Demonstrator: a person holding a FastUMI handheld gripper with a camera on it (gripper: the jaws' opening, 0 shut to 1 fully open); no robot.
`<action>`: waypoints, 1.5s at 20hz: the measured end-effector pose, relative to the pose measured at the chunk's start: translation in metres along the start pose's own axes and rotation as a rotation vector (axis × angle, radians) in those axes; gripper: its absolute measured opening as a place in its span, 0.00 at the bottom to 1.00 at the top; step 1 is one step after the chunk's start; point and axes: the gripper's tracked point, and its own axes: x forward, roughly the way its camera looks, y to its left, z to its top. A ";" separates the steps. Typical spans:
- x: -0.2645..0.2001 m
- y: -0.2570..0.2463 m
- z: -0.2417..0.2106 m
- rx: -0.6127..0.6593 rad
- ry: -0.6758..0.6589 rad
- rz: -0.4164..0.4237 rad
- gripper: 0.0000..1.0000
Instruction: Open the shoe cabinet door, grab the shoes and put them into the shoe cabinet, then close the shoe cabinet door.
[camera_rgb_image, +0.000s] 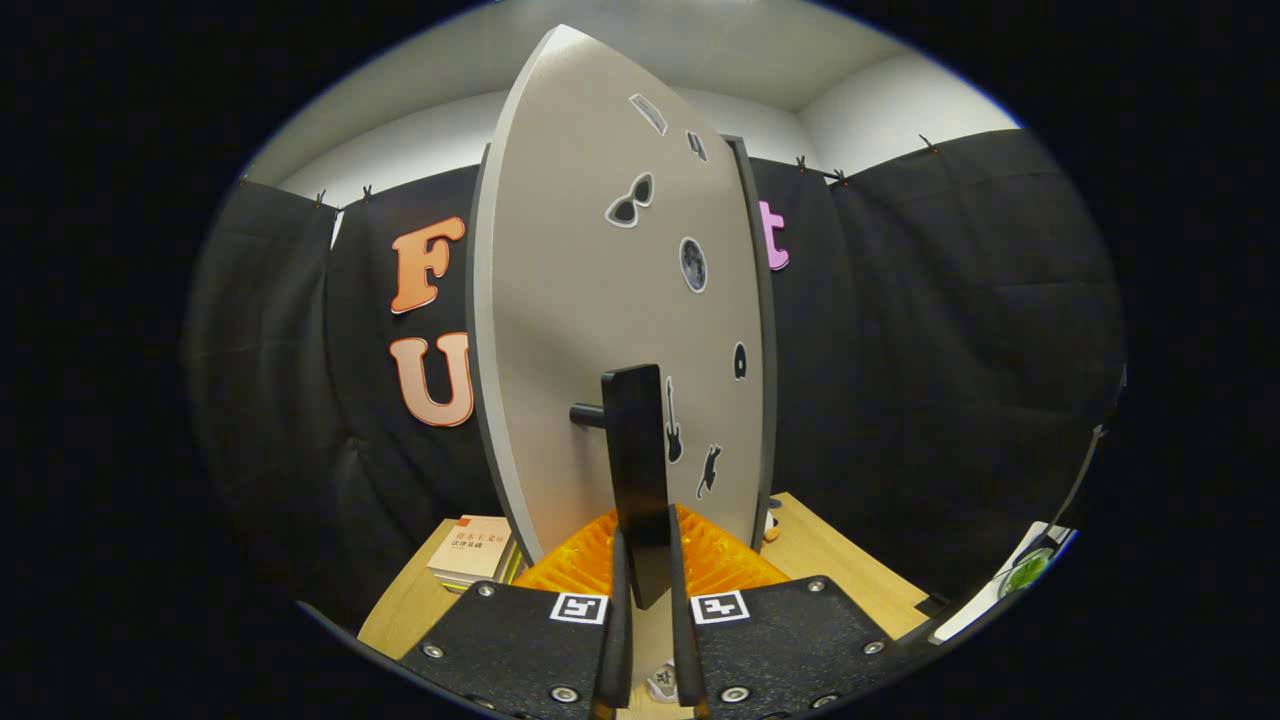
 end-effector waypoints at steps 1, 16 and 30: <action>-0.002 -0.006 -0.001 0.001 0.004 -0.013 0.16; -0.025 -0.147 -0.002 0.063 -0.002 -0.153 0.09; -0.032 -0.170 -0.003 0.006 0.028 -0.158 0.06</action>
